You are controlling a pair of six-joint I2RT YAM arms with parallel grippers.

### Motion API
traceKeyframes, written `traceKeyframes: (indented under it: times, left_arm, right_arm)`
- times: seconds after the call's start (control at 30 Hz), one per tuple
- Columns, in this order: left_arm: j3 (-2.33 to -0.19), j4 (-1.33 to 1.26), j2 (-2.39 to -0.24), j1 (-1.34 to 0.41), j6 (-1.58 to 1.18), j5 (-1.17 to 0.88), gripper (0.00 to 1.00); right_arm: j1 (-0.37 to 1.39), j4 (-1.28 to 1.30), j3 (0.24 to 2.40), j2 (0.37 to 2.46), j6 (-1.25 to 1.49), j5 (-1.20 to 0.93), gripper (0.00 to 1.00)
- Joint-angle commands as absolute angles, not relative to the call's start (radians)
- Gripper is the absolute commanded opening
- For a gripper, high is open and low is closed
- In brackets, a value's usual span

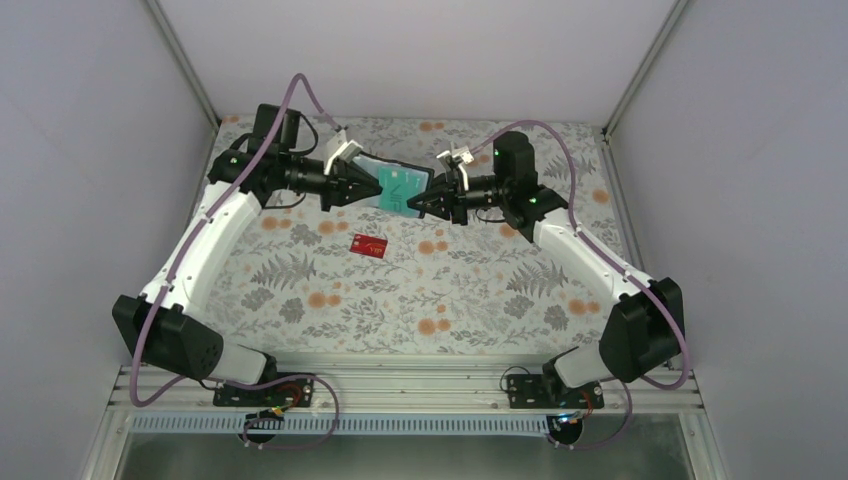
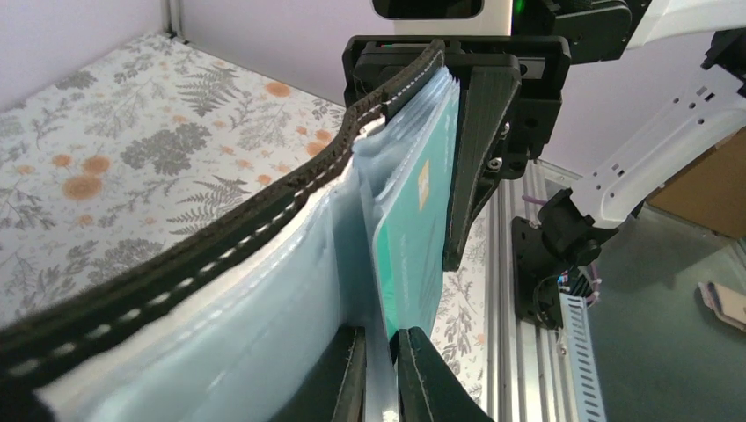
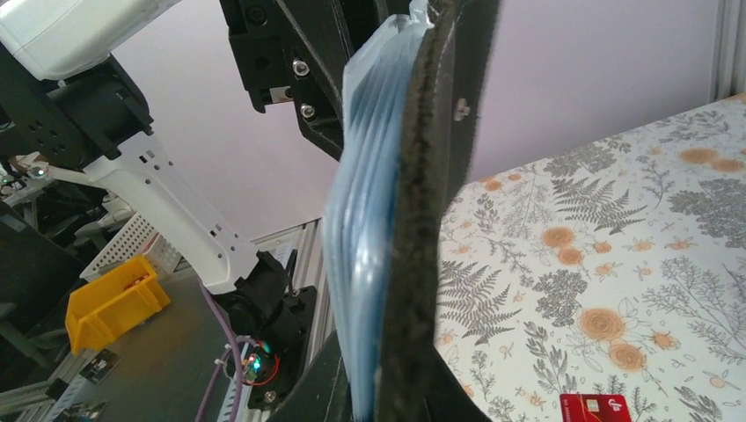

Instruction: Take the credit cards out of the card holder

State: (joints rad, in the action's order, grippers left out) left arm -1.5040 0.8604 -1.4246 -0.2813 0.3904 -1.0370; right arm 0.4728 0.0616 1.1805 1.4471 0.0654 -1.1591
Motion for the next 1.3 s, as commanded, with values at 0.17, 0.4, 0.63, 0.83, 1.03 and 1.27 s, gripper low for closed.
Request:
traceKeyframes:
  times: [0.17,0.4,0.63,0.83,1.03,1.27]
  left_arm:
    - [-1.517,0.804,-1.457,-0.322,0.387,-1.020,0.22]
    - [-1.524,0.825,-1.461,-0.331,0.417,-1.090,0.17]
    - [-1.551,0.903,-1.434,-0.326,0.499,-1.187,0.02]
    - [-1.529,0.911,-1.411,-0.295,0.516,-1.186,0.02]
    - [-1.523,0.915,-1.414,-0.294,0.518,-1.190,0.02]
    - [-1.512,0.917,-1.404,-0.289,0.525,-1.186,0.02]
  right_arm:
    - [0.519,0.086,1.230,1.395,-0.009,-1.290,0.04]
    - [0.523,0.093,1.232,1.388,-0.023,-1.290,0.04]
    - [0.517,0.149,1.237,1.385,-0.076,-1.271,0.04]
    - [0.499,0.148,1.230,1.381,-0.058,-1.238,0.24]
    - [0.498,0.104,1.227,1.384,-0.017,-1.252,0.21]
    - [0.490,0.099,1.212,1.374,-0.016,-1.219,0.04]
